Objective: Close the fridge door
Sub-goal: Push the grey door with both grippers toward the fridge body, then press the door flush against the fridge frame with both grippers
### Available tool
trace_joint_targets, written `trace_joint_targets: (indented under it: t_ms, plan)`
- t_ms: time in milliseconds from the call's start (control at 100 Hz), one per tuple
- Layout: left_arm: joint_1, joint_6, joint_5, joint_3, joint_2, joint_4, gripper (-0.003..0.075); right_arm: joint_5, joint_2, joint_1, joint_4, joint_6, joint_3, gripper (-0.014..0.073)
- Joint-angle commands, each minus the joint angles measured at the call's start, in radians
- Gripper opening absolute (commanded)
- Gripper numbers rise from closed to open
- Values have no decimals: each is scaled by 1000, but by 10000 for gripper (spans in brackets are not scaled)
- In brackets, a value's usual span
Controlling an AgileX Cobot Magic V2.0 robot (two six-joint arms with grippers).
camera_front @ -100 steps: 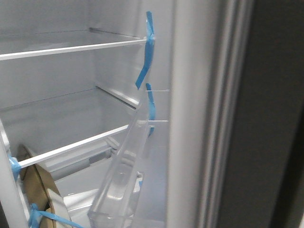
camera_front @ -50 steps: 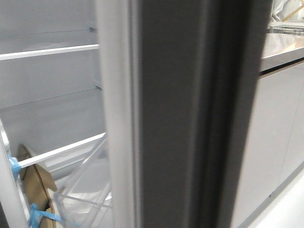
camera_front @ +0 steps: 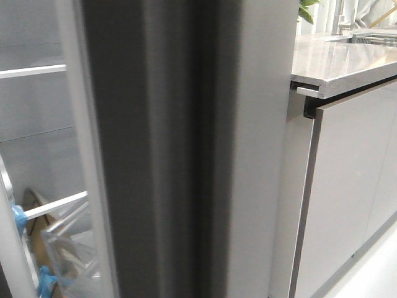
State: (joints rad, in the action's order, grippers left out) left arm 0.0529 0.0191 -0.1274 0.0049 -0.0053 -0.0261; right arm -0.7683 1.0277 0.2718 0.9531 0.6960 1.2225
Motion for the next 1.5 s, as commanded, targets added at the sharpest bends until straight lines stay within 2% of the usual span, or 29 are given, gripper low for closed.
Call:
trace_joint_targets:
  t_ms: [0,370,910,1490]
  plan:
    - [-5,4,-73,35,-10,-4,-20,12,30,3,51,31,73,-44]
    - [-5,4,-73,35,-10,-4,-20,-44,158,68,51,140,195,-44]
    - [-5,4,-73,35,-10,-4,-20,55,330,125,48,314,335,-44]
    - [-5,4,-73,35,-10,-4,-20,88,585,216,4,329,588,-44]
